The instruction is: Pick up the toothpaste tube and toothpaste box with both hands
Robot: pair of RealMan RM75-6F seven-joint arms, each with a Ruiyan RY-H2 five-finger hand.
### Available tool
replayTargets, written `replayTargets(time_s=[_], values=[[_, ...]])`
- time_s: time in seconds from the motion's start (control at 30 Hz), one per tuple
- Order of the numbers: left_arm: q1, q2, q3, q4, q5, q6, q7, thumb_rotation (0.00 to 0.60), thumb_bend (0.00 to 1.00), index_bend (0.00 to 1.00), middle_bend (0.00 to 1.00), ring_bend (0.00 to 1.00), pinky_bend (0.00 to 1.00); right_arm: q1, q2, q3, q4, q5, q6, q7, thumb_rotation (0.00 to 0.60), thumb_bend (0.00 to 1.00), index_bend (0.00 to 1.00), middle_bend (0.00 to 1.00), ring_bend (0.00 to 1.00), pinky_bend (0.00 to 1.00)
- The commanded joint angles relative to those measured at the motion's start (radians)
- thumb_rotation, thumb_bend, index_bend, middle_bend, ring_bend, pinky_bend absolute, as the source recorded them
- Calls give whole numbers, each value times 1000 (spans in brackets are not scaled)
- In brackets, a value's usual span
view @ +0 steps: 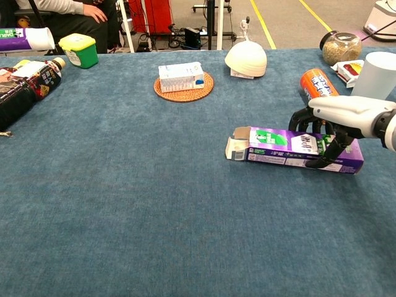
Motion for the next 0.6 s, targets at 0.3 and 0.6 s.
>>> replayTargets(time_s=[0.3, 0.6], values=[[4, 13, 18, -22, 35, -13, -12, 600, 392, 651, 533, 531, 722, -29, 18, 21, -17, -159, 10, 153, 600, 505, 438, 472, 494, 574], [-28, 9, 32, -127, 49, -39, 68, 600, 392, 651, 533, 531, 722, -24, -23, 53, -10, -227, 35, 170, 600, 504, 446, 478, 500, 584]])
